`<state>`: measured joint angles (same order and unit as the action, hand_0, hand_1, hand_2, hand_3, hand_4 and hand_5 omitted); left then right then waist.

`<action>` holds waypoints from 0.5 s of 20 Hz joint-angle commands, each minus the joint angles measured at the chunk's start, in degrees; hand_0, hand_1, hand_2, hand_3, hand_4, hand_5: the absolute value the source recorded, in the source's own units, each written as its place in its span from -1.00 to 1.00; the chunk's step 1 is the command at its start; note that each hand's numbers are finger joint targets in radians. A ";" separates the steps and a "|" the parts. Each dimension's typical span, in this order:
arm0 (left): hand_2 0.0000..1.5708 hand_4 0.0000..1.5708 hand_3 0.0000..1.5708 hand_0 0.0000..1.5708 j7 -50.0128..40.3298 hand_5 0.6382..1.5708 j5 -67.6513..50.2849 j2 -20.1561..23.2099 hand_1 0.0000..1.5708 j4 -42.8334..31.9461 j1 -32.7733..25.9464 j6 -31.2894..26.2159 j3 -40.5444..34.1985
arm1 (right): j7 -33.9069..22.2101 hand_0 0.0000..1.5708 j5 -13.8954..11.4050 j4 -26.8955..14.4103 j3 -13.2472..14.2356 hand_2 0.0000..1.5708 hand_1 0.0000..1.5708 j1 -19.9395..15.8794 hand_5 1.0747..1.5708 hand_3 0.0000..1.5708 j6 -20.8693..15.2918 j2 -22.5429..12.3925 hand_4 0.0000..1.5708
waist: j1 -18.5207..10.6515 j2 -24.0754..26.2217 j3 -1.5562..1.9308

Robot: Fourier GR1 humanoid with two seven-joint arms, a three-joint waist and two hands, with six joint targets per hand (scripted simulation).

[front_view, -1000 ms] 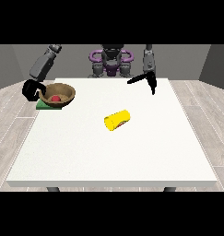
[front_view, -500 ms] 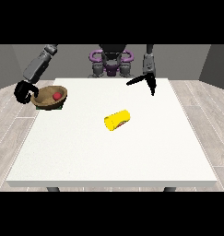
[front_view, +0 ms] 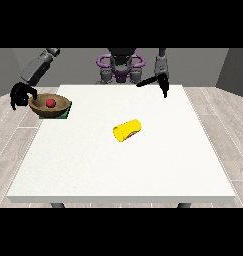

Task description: Pick the cup and pour the ball into the bowl, then pick the bowl and place it on the pad

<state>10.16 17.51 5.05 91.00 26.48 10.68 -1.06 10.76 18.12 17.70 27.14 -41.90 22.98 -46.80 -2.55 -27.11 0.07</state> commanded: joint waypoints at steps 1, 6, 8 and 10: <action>-1.00 -1.00 -1.00 -1.00 0.73 0.99 -0.81 0.16 -1.00 0.15 -2.18 -1.04 0.09 | -1.87 1.00 0.05 -1.15 -0.09 1.00 1.00 1.01 1.00 -0.38 -0.80 0.10 -0.06 | -0.68 1.90 -0.02; -1.00 -1.00 -1.00 -1.00 1.52 0.99 -1.85 0.57 -1.00 -0.46 -1.21 -1.74 -0.68 | -0.38 1.00 -2.29 0.24 -2.40 1.00 1.00 1.80 1.00 0.18 -1.87 1.08 -0.10 | -0.93 1.32 -0.03; -1.00 -1.00 -1.00 -1.00 -0.09 0.99 -2.53 0.99 -1.00 -0.38 -0.39 -2.47 -1.21 | 1.88 1.00 -3.98 0.66 -4.05 1.00 1.00 3.06 0.99 0.29 -3.00 3.57 -0.12 | -1.01 1.37 -0.02; -1.00 -1.00 -1.00 -1.00 0.53 0.99 -0.48 -1.14 -1.00 0.39 -3.25 -0.72 1.24 | 1.05 1.00 -5.49 0.72 -5.17 1.00 1.00 3.53 0.95 0.54 -3.74 1.92 -0.14 | -1.25 2.92 -0.03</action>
<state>10.03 16.37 4.96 91.48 24.92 9.34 -0.84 11.43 14.83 17.95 23.85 -39.45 20.96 -44.91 -3.41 -25.29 0.05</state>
